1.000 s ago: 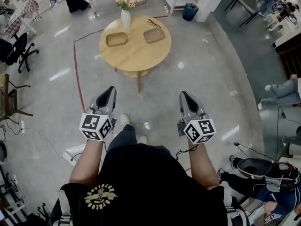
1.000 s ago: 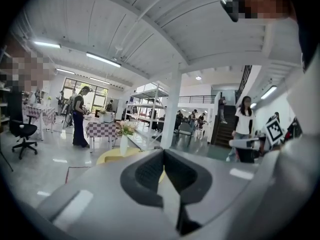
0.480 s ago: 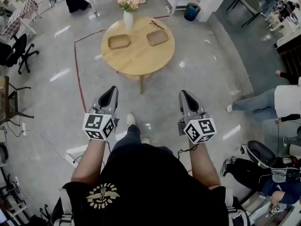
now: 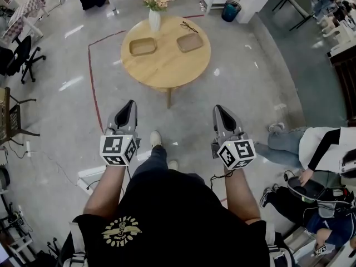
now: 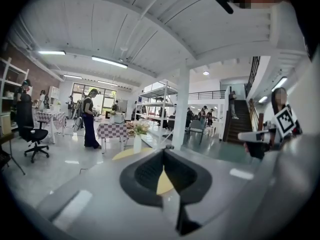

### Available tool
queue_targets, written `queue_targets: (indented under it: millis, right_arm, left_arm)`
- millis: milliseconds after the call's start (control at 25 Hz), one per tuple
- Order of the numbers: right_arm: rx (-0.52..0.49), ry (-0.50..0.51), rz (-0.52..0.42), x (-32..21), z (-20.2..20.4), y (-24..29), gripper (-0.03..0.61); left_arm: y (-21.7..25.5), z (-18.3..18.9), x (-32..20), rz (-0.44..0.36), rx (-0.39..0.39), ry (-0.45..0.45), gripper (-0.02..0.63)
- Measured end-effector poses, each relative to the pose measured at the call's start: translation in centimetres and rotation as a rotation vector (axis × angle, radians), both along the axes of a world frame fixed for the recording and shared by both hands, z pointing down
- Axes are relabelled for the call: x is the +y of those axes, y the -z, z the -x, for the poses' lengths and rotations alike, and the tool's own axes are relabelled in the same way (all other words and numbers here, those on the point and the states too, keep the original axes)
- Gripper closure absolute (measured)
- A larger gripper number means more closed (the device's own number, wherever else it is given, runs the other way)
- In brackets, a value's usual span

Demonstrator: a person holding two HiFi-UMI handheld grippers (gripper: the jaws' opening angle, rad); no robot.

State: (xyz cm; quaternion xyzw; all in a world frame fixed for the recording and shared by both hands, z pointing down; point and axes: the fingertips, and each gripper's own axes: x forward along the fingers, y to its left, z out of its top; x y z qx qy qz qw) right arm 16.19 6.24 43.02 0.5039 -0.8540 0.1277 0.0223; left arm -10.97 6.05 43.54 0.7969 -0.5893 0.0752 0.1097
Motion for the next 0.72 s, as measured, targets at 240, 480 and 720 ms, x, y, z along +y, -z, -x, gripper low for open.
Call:
queue_targets:
  millis: [240, 480, 720]
  right_arm:
    - [-0.014, 0.015, -0.005, -0.3, 0.4, -0.5, 0.578]
    - [0.005, -0.010, 0.002, -1.6, -0.1, -0.7, 0.577]
    - [-0.006, -0.030, 0.007, -3.5, -0.1, -0.5, 0.577]
  left_arm:
    - [-0.3, -0.2, -0.6, -0.019, 0.043, -0.025, 0.612]
    - [-0.7, -1.8, -1.7, -0.003, 0.042, -0.093, 0.612]
    - [-1.4, -2.2, -3.5, 0.031, 0.033, -0.129, 0.612]
